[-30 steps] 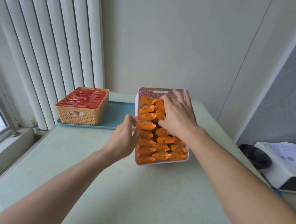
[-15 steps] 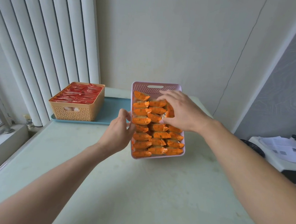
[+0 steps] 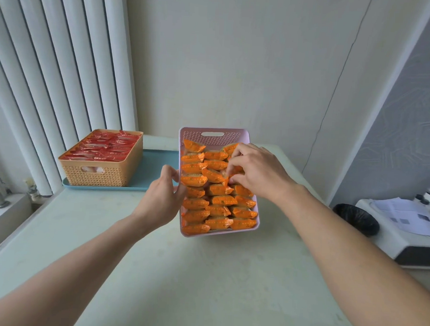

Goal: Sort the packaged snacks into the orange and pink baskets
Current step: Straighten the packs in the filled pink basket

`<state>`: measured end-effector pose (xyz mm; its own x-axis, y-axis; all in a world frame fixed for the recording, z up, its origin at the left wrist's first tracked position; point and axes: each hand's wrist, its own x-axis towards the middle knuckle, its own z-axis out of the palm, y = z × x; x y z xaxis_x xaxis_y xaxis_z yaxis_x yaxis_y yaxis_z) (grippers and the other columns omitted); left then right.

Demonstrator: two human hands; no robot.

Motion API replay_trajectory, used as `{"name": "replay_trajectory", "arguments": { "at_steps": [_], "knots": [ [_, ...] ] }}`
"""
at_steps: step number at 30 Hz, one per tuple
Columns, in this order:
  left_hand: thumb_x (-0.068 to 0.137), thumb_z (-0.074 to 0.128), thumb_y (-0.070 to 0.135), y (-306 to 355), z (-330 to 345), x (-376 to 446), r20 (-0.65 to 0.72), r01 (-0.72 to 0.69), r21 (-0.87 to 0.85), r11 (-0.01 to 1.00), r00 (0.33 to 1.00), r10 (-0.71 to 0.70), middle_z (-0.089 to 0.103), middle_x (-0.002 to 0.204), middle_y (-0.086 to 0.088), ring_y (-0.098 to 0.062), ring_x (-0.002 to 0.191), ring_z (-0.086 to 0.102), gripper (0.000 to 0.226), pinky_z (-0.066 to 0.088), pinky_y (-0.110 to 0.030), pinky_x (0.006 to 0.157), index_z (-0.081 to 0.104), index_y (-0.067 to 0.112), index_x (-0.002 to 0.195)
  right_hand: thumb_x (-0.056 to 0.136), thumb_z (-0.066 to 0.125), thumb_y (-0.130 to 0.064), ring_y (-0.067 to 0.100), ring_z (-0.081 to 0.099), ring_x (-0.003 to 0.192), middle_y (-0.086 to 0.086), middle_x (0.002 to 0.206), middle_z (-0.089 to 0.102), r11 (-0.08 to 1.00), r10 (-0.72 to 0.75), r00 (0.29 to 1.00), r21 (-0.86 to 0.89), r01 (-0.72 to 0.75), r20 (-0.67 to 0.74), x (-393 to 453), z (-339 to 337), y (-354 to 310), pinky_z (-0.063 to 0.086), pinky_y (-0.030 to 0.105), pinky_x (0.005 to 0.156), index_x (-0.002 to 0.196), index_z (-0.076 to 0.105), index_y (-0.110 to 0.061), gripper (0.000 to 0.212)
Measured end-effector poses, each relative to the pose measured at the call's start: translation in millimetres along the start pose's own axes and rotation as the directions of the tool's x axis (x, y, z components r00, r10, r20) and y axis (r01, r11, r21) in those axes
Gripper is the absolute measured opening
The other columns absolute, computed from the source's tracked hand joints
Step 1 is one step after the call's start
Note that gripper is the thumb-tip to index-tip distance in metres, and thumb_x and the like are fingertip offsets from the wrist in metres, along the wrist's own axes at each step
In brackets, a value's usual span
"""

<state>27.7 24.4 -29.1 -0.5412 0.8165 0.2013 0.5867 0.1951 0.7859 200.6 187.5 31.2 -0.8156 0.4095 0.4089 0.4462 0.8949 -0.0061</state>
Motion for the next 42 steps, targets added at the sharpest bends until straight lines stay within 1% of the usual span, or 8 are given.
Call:
{"name": "replay_trajectory", "arguments": {
  "at_steps": [6, 13, 19, 27, 32, 36, 39, 42],
  "knots": [
    [0.103, 0.043, 0.042, 2.7, 1.7, 17.0, 0.002, 0.063, 0.037, 0.997, 0.998, -0.064, 0.067, 0.099, -0.003, -0.022, 0.083, 0.071, 0.022, 0.062, -0.051, 0.072, 0.039, 0.020, 0.107, 0.090, 0.073, -0.027, 0.015, 0.058, 0.100, -0.014, 0.109, 0.058, 0.987, 0.116, 0.989, 0.102, -0.125, 0.090, 8.5, 4.5, -1.8, 0.046, 0.036, 0.086, 0.086, 0.068, -0.037, 0.012],
    [0.102, 0.043, 0.039, -2.3, 6.7, 30.0, -0.067, 0.106, 0.038, 0.994, 0.992, -0.103, 0.063, 0.094, -0.003, -0.025, 0.083, 0.068, 0.024, 0.060, -0.053, 0.077, 0.040, 0.017, 0.111, 0.097, 0.064, -0.022, 0.014, 0.052, 0.124, -0.011, 0.126, 0.063, 0.995, -0.012, 0.999, 0.098, 0.016, -0.048, 19.7, 5.8, -2.8, 0.044, 0.041, 0.101, 0.095, 0.064, -0.029, 0.007],
    [0.102, 0.039, 0.038, -4.4, 11.4, 40.3, -0.070, 0.133, 0.066, 0.989, 0.989, -0.129, 0.062, 0.103, -0.009, -0.030, 0.089, 0.065, 0.024, 0.058, -0.052, 0.081, 0.041, 0.016, 0.110, 0.101, 0.057, -0.021, 0.021, 0.065, 0.103, -0.001, 0.114, 0.070, 0.918, 0.151, 0.981, 0.386, -0.093, -0.122, 34.1, -5.0, 9.5, 0.054, 0.046, 0.088, 0.093, 0.051, -0.036, 0.018],
    [0.104, 0.037, 0.042, -9.4, 11.3, 39.2, -0.047, 0.059, 0.110, 0.992, 0.997, -0.054, 0.063, 0.107, -0.007, -0.028, 0.088, 0.066, 0.022, 0.059, -0.054, 0.078, 0.038, 0.021, 0.110, 0.101, 0.057, -0.015, 0.021, 0.068, 0.091, -0.021, 0.089, 0.056, 0.795, 0.432, 0.799, 0.595, -0.118, -0.418, 49.9, -16.6, 21.2, 0.061, 0.050, 0.073, 0.101, 0.057, -0.016, 0.002],
    [0.104, 0.035, 0.045, -8.6, 12.7, 27.8, -0.065, -0.005, 0.108, 0.994, 0.998, 0.012, 0.064, 0.107, -0.005, -0.028, 0.085, 0.067, 0.022, 0.059, -0.052, 0.074, 0.036, 0.024, 0.108, 0.103, 0.054, -0.014, 0.018, 0.061, 0.086, -0.006, 0.094, 0.060, 0.897, 0.339, 0.813, 0.422, -0.129, -0.473, 54.1, -15.7, 12.6, 0.046, 0.010, 0.065, 0.099, 0.056, -0.013, 0.004],
    [0.104, 0.034, 0.044, -10.7, 14.0, 17.5, -0.086, -0.057, 0.109, 0.992, 0.994, 0.066, 0.068, 0.096, -0.007, -0.027, 0.075, 0.068, 0.020, 0.059, -0.052, 0.067, 0.033, 0.024, 0.105, 0.103, 0.051, -0.009, 0.019, 0.057, 0.079, 0.004, 0.098, 0.060, 0.958, 0.195, 0.876, 0.278, -0.073, -0.441, 43.7, 4.5, 1.0, 0.035, 0.020, 0.058, 0.096, 0.055, -0.010, 0.008],
    [0.105, 0.034, 0.042, -11.3, 15.7, 13.3, -0.124, -0.094, 0.120, 0.988, 0.986, 0.109, 0.069, 0.087, -0.008, -0.028, 0.069, 0.067, 0.018, 0.057, -0.052, 0.063, 0.032, 0.024, 0.103, 0.101, 0.056, -0.004, 0.008, 0.054, 0.083, 0.006, 0.097, 0.060, 0.976, 0.089, 0.879, 0.216, 0.016, -0.468, 38.5, 14.3, -8.2, 0.035, 0.008, 0.060, 0.096, 0.059, -0.004, 0.006],
    [0.104, 0.036, 0.037, -14.6, 18.1, 9.1, -0.143, -0.125, 0.126, 0.984, 0.979, 0.143, 0.068, 0.079, -0.007, -0.030, 0.065, 0.066, 0.013, 0.055, -0.052, 0.060, 0.031, 0.026, 0.101, 0.100, 0.058, -0.004, 0.017, 0.060, 0.087, 0.003, 0.098, 0.060, 0.981, 0.071, 0.904, 0.193, 0.013, -0.422, 38.6, 22.5, -14.5, 0.051, 0.026, 0.064, 0.094, 0.060, -0.008, 0.007]
  ]
}}
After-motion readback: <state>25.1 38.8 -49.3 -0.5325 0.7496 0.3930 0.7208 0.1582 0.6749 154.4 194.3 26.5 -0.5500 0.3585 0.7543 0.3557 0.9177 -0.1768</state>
